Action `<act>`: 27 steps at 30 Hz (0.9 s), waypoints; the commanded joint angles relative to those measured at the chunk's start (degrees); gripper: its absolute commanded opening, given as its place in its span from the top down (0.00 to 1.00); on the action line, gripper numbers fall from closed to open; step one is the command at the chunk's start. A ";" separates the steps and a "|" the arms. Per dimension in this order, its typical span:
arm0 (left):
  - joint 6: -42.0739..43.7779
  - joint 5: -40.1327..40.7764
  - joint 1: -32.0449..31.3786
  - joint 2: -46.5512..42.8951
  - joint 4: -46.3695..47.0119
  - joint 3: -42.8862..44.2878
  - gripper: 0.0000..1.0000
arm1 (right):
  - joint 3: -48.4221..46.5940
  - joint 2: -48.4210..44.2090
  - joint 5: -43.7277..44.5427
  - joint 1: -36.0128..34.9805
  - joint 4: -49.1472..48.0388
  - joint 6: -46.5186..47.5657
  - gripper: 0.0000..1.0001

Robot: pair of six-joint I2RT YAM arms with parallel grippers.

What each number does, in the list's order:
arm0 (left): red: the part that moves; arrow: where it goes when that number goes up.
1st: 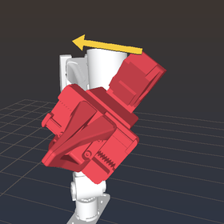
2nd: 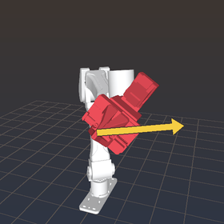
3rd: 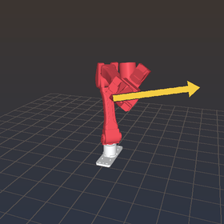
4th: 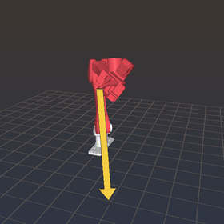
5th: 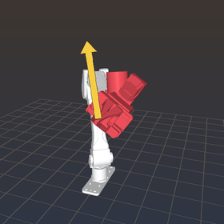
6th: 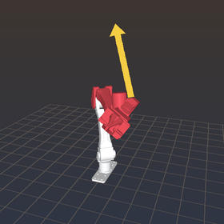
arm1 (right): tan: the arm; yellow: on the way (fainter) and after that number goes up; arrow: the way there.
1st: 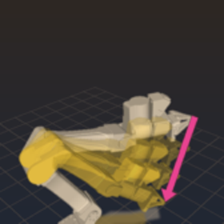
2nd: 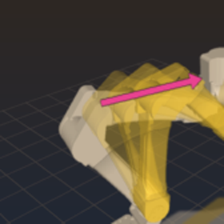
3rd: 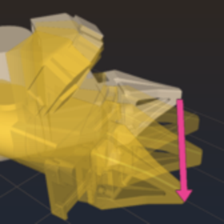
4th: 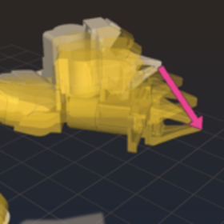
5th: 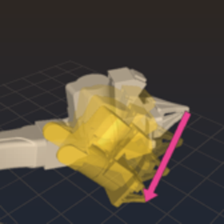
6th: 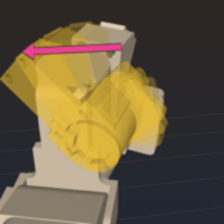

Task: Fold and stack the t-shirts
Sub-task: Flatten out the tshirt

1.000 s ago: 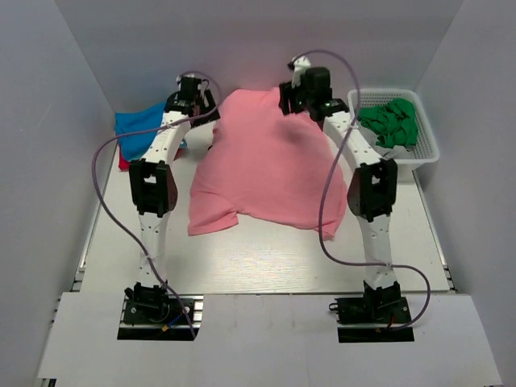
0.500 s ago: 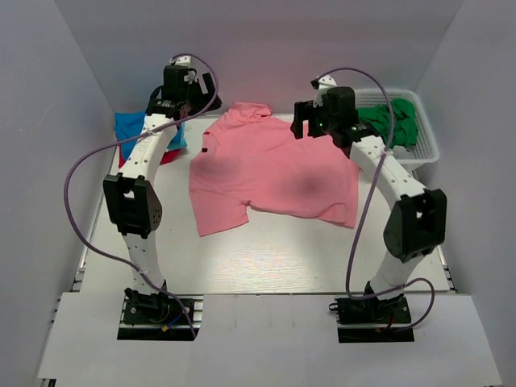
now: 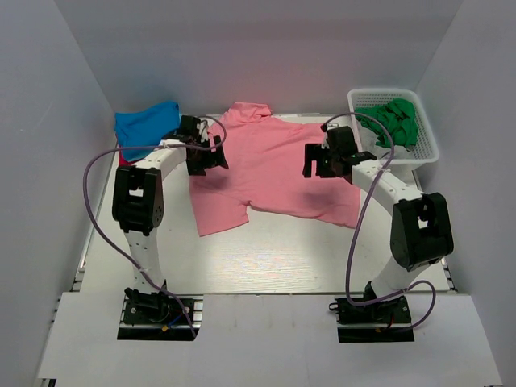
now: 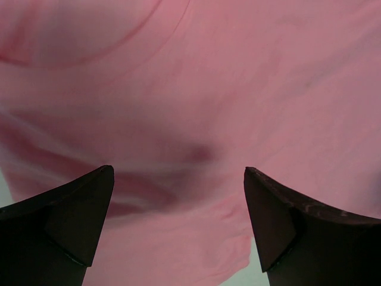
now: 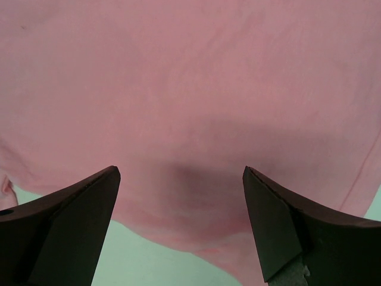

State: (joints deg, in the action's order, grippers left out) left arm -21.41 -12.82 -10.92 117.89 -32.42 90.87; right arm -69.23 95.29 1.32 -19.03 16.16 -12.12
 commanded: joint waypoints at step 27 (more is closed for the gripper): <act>-11.74 5.61 -0.77 -33.94 -9.94 -32.61 0.00 | 22.21 -8.79 -6.86 -3.12 0.27 -2.03 0.10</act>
State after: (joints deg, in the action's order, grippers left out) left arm -33.87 -7.79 -11.49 87.18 -41.21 55.35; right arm -47.92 89.25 -5.13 -21.74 15.18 -13.28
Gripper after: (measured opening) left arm 0.997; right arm 0.896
